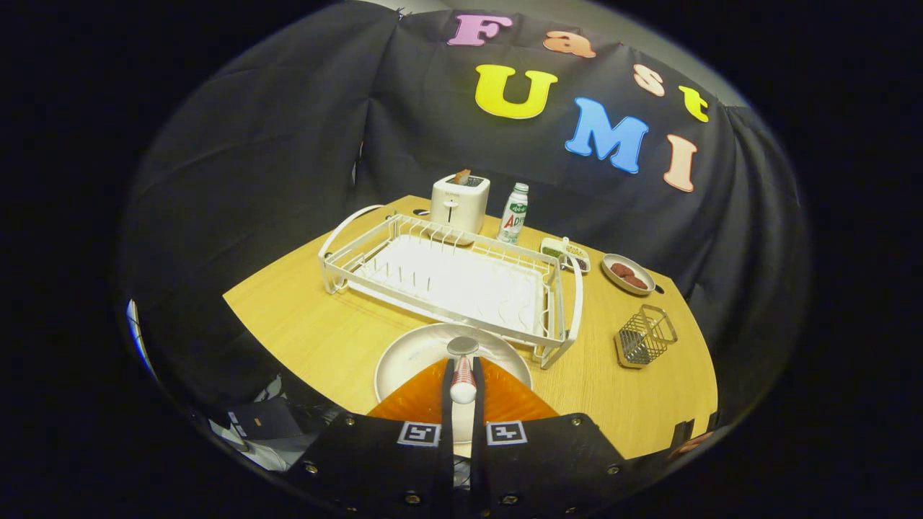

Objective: Take the plate from the dish rack, then take the spoon from the basket and place it into the plate.

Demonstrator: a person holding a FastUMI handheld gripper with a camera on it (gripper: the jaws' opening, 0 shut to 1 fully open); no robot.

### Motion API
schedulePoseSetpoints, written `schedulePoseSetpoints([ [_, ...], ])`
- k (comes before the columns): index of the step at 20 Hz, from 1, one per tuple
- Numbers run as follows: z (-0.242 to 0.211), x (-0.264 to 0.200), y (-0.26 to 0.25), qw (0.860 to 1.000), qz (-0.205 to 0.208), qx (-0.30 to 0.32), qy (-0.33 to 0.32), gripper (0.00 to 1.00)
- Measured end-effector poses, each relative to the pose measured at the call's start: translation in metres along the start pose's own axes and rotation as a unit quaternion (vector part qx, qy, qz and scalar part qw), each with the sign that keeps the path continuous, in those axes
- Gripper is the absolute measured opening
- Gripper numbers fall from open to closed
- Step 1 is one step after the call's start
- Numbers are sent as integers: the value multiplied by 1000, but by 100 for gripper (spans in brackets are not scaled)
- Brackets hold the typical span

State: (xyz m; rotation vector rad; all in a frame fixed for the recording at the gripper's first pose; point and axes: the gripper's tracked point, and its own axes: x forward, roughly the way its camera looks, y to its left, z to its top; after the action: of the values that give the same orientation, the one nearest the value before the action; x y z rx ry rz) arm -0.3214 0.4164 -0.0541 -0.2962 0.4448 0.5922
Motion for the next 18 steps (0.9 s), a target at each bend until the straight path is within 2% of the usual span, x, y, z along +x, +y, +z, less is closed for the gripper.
schedulePoseSetpoints([
  [10,-3,32,5,999,21,33,19,9],
  [15,7,31,4,999,15,32,2,23],
  [18,13,30,8,999,19,30,-6,25],
])
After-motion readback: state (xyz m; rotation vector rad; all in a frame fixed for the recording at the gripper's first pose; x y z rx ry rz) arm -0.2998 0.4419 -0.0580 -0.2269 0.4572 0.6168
